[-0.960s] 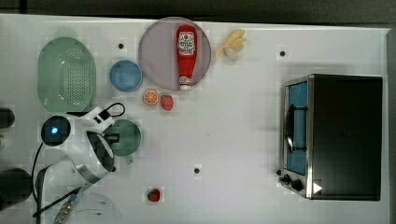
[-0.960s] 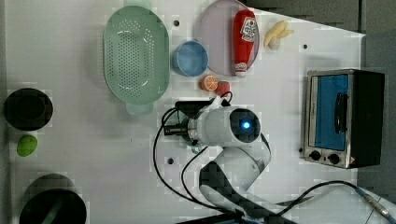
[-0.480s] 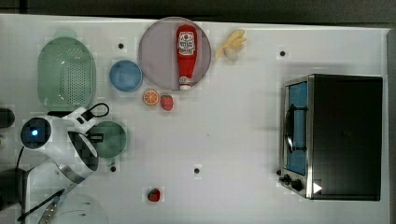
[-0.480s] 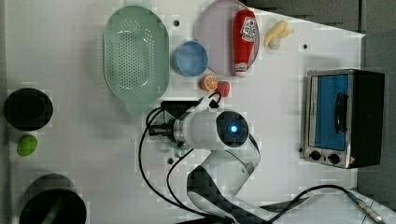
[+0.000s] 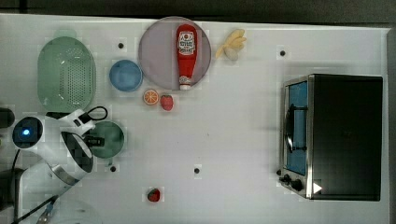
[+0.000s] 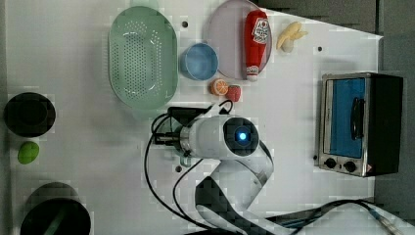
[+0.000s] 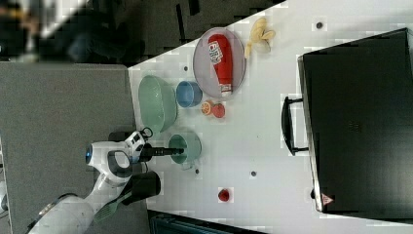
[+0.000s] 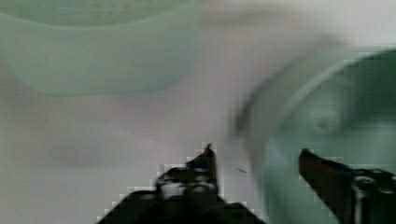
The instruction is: Drag mug right to left.
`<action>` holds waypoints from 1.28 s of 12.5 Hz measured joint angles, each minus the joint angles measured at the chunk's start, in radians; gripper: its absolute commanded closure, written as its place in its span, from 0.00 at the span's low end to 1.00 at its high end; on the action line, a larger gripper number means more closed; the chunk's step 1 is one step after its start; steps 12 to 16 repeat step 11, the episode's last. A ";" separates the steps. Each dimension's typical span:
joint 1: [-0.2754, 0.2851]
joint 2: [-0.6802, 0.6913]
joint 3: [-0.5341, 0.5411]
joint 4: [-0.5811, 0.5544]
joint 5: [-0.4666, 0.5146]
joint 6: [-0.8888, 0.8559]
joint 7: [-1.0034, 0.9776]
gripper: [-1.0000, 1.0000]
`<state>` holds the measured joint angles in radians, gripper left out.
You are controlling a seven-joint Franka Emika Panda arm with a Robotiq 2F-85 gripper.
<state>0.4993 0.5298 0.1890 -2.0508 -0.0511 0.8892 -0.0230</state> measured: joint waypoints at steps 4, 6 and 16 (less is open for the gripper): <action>-0.030 -0.216 -0.031 -0.002 0.012 -0.240 0.003 0.00; -0.080 -0.374 -0.058 0.023 0.049 -0.328 0.005 0.00; -0.191 -0.663 -0.273 0.166 0.046 -0.518 0.006 0.00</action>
